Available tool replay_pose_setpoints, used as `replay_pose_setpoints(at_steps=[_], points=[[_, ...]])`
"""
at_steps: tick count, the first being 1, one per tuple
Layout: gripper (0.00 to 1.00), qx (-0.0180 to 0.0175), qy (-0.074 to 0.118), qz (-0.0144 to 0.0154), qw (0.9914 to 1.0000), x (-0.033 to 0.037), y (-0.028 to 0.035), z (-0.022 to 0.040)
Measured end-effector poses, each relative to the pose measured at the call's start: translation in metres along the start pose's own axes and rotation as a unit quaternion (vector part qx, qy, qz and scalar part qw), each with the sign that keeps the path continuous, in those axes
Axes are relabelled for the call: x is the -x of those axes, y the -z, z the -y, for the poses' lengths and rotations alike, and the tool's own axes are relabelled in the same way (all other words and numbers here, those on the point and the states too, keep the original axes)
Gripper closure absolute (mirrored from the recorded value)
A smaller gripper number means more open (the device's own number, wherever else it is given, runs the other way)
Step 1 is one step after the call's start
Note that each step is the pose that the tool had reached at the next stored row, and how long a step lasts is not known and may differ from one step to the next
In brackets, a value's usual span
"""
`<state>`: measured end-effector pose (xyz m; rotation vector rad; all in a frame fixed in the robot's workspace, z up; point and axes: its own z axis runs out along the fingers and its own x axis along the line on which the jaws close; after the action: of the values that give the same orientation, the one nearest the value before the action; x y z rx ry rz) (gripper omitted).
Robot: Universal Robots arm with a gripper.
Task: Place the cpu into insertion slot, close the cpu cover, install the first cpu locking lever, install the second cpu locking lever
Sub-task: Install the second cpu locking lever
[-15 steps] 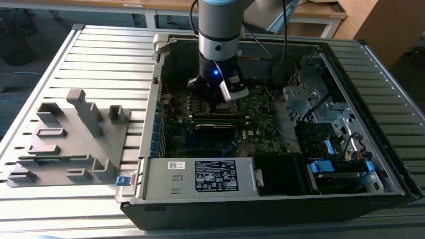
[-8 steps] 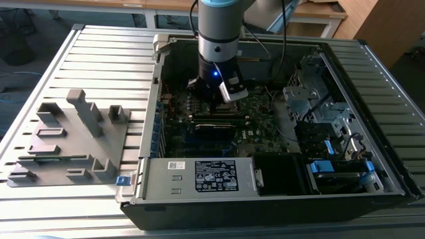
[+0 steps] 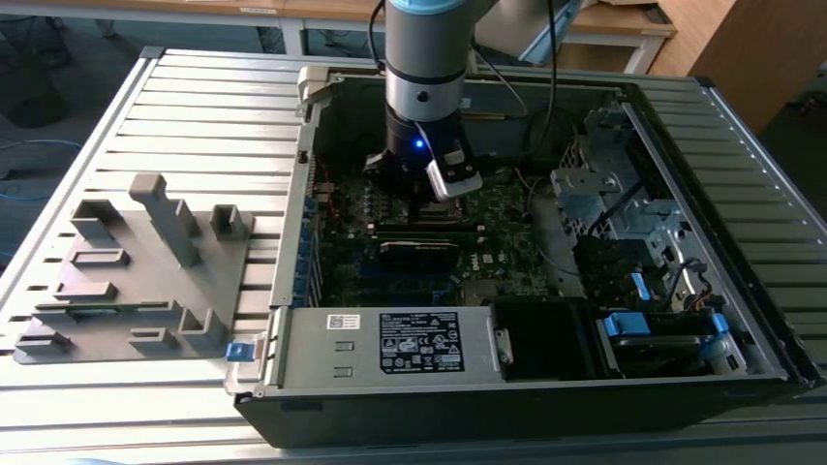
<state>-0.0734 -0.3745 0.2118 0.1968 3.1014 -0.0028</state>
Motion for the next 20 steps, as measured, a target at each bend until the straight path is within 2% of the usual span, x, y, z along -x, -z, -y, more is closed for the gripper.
replay_pose_setpoints(at_steps=[8,20], points=[[0.89,0.0000,0.000,0.0000,1.00000,-0.0014,-0.0013,0.0002],[0.89,0.0003,0.000,-0.0001,1.00000,-0.0106,-0.0081,0.0014]])
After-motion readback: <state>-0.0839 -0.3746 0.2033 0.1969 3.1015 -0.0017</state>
